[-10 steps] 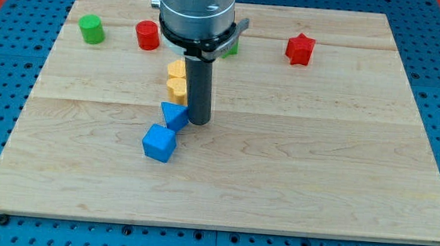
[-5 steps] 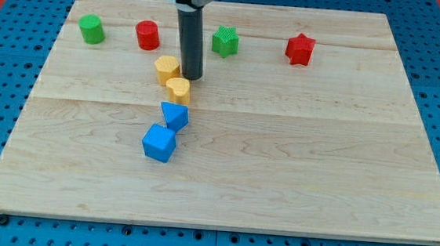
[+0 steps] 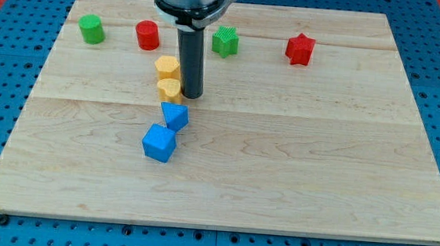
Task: Arrange the blocks to make a vertical line
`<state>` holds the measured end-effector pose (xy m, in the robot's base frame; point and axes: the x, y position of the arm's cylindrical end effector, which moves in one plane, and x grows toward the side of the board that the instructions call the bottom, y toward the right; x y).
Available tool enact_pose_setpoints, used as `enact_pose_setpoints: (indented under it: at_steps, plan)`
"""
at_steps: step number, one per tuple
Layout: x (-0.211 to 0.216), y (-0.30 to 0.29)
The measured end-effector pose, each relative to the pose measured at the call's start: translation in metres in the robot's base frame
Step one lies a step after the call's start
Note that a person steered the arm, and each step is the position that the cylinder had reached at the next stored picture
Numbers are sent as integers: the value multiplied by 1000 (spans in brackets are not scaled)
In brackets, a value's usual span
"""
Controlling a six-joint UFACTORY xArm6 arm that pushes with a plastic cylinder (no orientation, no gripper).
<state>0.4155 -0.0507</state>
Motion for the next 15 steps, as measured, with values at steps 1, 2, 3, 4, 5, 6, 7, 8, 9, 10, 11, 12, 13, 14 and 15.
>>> enact_pose_setpoints:
  at_steps: [1,2,3,4,5,6,7,8,9,10,11,12,13,14,15]
  plan:
    - [18,38]
    - [51,40]
    - [60,31]
    - [60,12]
    - [60,0]
    - [61,-1]
    - [82,10]
    - [119,10]
    - [122,-14]
    - [118,-44]
    - [120,-39]
    - [133,-122]
    - [84,-146]
    - [67,-100]
    - [74,-81]
